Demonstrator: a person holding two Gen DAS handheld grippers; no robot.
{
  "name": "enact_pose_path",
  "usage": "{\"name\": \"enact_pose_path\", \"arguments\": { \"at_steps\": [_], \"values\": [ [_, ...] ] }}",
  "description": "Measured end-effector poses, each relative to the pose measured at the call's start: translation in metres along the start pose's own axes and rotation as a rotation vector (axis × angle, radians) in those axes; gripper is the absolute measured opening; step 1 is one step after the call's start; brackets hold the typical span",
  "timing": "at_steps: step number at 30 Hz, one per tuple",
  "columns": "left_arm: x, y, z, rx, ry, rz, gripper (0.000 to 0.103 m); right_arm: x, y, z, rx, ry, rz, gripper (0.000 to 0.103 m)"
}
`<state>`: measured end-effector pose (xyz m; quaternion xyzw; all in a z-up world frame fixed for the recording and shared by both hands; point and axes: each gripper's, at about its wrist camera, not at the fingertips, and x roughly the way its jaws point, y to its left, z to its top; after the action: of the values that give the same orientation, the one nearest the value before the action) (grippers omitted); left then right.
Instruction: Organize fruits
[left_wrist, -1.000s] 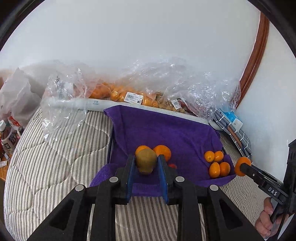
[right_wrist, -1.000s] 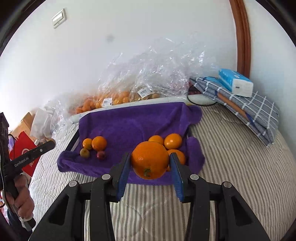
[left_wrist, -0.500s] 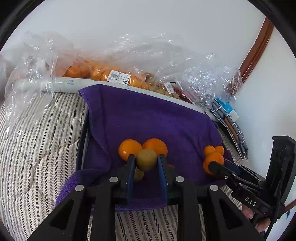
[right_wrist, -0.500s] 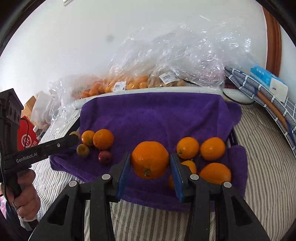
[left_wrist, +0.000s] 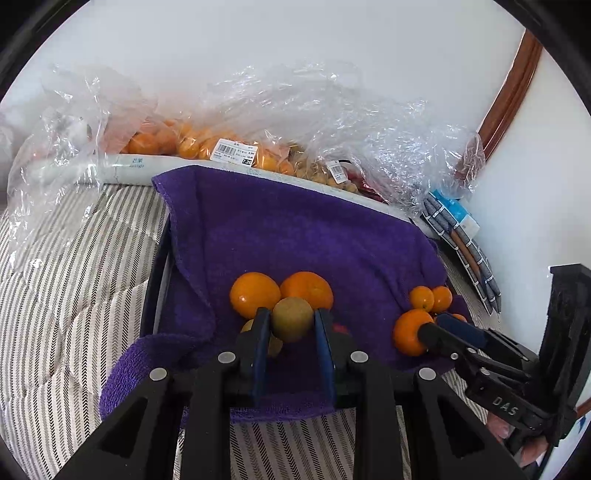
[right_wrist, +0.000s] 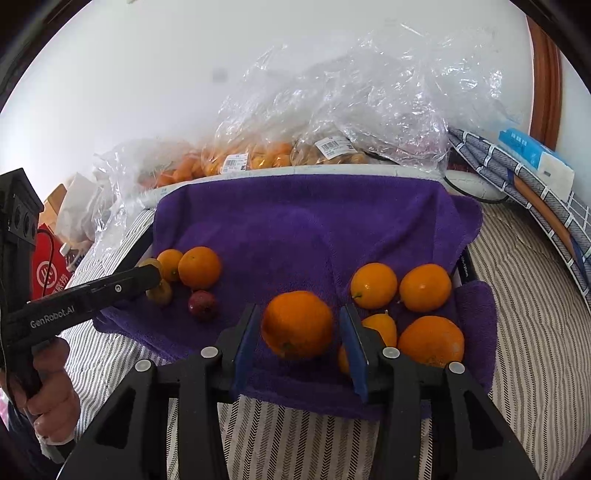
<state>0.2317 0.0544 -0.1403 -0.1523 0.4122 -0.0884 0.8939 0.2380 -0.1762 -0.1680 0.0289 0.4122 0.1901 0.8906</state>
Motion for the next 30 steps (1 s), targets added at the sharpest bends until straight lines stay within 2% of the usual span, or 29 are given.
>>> {"name": "enact_pose_path", "arguments": {
  "at_steps": [2,3,7,13,17,19,22,25,27,29,30],
  "values": [
    [-0.001,-0.002,0.0,0.006,-0.008,0.016,0.024,-0.006,0.0,0.001,0.002,-0.011,-0.009,0.059],
    [-0.002,-0.003,0.0,0.01,-0.012,0.026,0.026,-0.009,0.0,0.002,0.004,-0.017,-0.022,0.061],
    [-0.014,-0.009,0.001,0.023,-0.036,0.08,0.038,-0.026,-0.003,0.002,0.018,-0.021,-0.057,0.061],
    [-0.049,-0.017,-0.001,-0.003,-0.061,0.098,0.044,-0.07,-0.011,-0.003,0.073,-0.038,-0.108,0.065],
    [-0.079,-0.028,-0.014,0.005,-0.065,0.131,0.046,-0.107,-0.015,-0.012,0.122,-0.038,-0.113,0.065],
    [-0.096,-0.032,-0.022,0.006,-0.085,0.159,0.055,-0.123,-0.013,-0.017,0.13,-0.043,-0.128,0.065],
    [-0.121,-0.037,-0.036,0.004,-0.103,0.165,0.062,-0.149,-0.009,-0.027,0.135,-0.043,-0.134,0.065],
    [-0.145,-0.047,-0.049,0.027,-0.12,0.205,0.065,-0.173,-0.005,-0.039,0.146,-0.056,-0.141,0.065],
    [-0.16,-0.054,-0.057,0.047,-0.137,0.227,0.066,-0.189,0.0,-0.046,0.134,-0.07,-0.172,0.07],
    [-0.176,-0.064,-0.066,0.075,-0.157,0.244,0.068,-0.205,0.005,-0.053,0.114,-0.101,-0.201,0.086],
    [-0.182,-0.068,-0.07,0.087,-0.165,0.252,0.07,-0.211,0.007,-0.057,0.101,-0.113,-0.206,0.088]
  ]
}}
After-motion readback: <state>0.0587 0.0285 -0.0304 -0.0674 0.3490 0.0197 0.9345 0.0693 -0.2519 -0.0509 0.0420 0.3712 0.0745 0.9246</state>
